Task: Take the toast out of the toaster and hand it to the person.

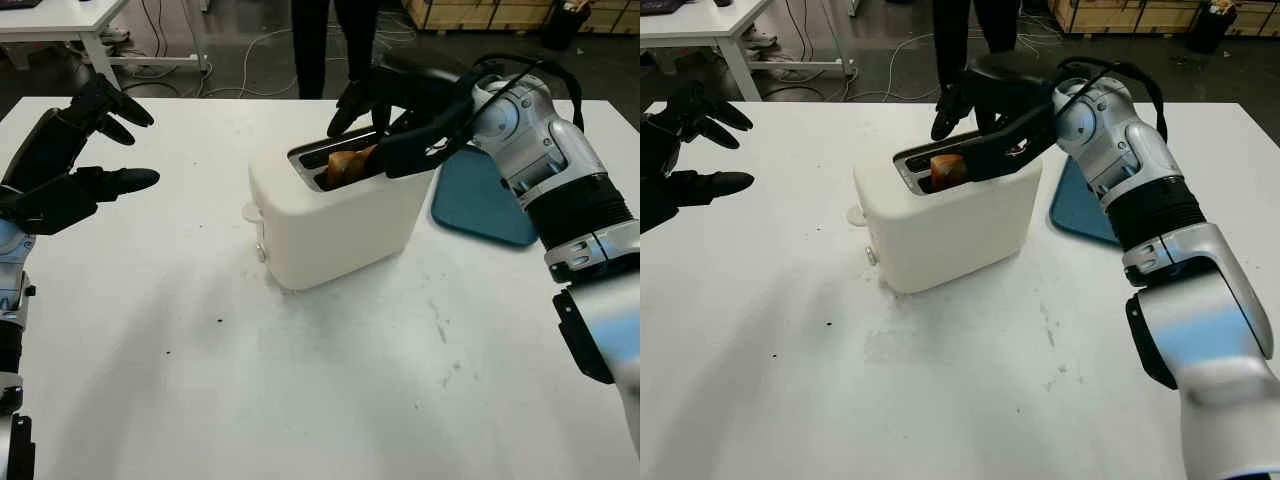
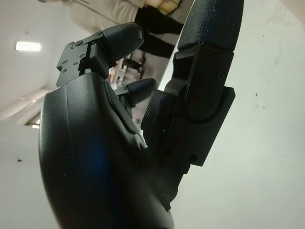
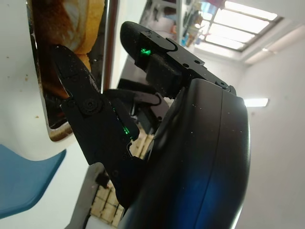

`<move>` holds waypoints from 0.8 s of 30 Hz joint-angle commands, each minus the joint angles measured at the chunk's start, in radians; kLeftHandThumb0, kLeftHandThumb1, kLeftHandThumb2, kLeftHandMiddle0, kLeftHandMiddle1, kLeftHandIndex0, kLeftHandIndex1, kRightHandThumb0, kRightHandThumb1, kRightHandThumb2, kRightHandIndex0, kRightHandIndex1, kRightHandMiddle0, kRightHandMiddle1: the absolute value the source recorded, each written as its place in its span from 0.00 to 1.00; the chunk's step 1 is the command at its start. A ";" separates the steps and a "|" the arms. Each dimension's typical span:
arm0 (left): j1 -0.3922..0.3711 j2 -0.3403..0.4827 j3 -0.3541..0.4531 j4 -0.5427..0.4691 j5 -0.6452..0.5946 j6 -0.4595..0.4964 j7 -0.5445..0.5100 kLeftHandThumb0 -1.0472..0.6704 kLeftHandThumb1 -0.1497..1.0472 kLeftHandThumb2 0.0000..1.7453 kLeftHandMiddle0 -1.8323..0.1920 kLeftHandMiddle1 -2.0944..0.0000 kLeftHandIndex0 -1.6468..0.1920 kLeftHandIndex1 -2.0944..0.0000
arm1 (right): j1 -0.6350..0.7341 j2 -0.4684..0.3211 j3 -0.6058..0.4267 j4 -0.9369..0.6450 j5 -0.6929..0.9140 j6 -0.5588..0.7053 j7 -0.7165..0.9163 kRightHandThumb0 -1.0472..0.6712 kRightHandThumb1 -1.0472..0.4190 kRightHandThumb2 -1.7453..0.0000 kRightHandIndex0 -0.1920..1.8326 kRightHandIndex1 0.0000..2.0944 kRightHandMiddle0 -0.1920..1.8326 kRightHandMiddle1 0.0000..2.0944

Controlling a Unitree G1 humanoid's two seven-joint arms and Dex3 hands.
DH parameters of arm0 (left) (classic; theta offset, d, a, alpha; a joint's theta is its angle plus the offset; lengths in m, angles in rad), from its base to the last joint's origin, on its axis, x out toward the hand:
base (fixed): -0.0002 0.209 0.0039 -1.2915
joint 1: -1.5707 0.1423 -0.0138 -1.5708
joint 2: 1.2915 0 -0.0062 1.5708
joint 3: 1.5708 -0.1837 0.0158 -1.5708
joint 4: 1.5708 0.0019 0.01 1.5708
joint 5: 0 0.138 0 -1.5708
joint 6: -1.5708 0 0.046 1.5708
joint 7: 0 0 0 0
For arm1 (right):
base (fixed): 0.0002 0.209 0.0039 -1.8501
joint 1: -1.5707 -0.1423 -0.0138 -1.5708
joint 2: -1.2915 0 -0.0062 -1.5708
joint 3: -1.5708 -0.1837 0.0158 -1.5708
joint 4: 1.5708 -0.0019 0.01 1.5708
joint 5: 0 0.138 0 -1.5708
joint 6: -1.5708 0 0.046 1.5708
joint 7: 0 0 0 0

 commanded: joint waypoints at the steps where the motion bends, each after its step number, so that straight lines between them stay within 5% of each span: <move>1: 0.003 -0.006 0.006 -0.001 -0.001 -0.010 0.011 0.00 0.89 0.13 0.91 0.21 0.90 0.28 | 0.007 0.006 0.006 -0.004 -0.001 -0.013 0.005 0.33 0.28 1.00 0.46 0.55 0.61 0.02; 11: 0.005 -0.007 0.006 -0.004 -0.008 -0.009 0.006 0.00 0.89 0.13 0.91 0.21 0.90 0.27 | 0.029 0.017 -0.004 0.003 0.023 -0.017 0.027 0.38 0.28 1.00 0.50 0.29 0.60 0.00; 24: 0.008 -0.007 0.007 -0.007 -0.002 -0.005 0.012 0.00 0.89 0.13 0.91 0.21 0.90 0.27 | 0.063 0.027 -0.004 -0.010 0.030 0.016 0.080 0.48 0.25 0.99 0.53 0.38 0.64 0.02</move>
